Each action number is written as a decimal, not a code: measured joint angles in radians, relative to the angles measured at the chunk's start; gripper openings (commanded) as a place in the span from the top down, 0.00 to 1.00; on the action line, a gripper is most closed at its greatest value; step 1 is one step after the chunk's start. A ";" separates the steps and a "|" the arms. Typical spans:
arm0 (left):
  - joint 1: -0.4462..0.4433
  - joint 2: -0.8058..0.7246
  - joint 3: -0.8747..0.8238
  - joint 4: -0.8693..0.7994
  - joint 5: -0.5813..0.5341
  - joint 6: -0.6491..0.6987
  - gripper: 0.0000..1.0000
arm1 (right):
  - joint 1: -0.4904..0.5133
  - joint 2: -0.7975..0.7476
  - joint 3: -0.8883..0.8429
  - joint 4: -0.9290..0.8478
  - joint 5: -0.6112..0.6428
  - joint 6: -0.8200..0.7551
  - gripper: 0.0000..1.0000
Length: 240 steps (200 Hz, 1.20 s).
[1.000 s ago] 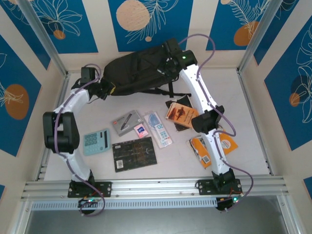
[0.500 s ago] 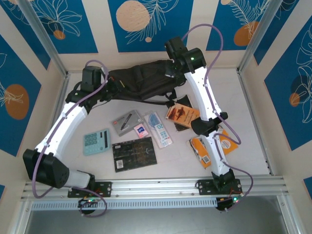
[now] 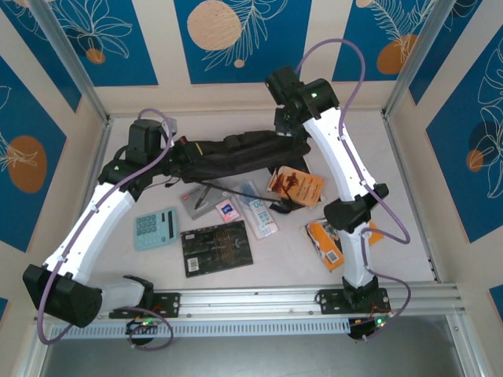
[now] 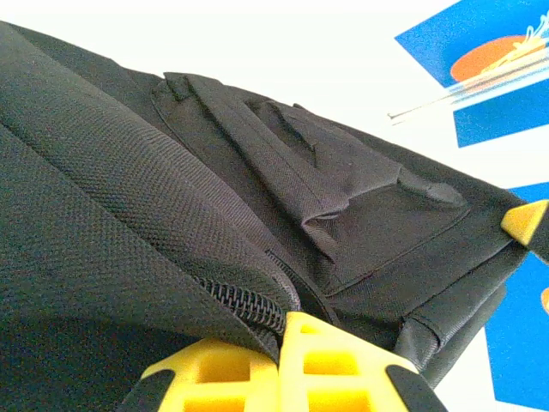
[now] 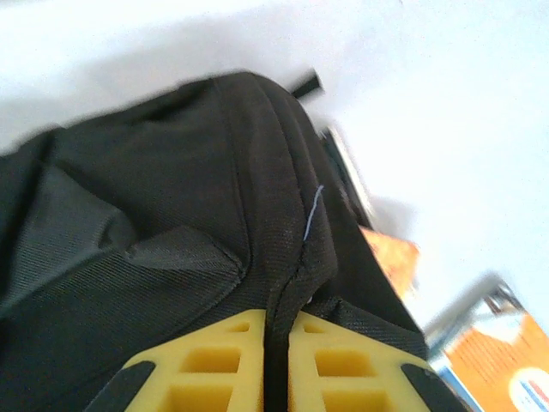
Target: Pack books, pencil case, and school supplies into a backpack
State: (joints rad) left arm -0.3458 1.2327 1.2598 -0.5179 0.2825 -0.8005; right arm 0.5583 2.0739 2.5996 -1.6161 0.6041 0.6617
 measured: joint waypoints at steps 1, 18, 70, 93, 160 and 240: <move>0.000 0.000 -0.001 0.000 0.001 0.000 1.00 | 0.000 -0.006 -0.014 -0.001 0.000 0.002 0.87; -0.015 -0.003 -0.016 0.001 0.006 0.019 1.00 | 0.002 -0.076 -0.185 0.003 0.006 0.026 0.87; -0.106 -0.070 -0.113 -0.005 0.014 0.053 1.00 | 0.007 -0.456 -0.885 0.210 -0.119 0.106 0.68; -0.135 -0.140 -0.211 -0.019 0.006 0.051 1.00 | -0.024 -0.660 -1.199 0.387 -0.253 0.130 0.64; -0.178 -0.206 -0.469 -0.060 0.005 0.025 0.98 | -0.163 -0.827 -1.609 0.731 -0.512 0.141 0.31; -0.277 -0.231 -0.524 -0.033 0.149 0.024 0.34 | -0.079 -1.018 -1.561 0.739 -0.559 0.197 0.23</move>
State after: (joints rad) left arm -0.6224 1.0016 0.7357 -0.5507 0.4313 -0.7765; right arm 0.4797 1.0561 1.0389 -0.8768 0.0448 0.8585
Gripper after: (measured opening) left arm 0.617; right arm 0.768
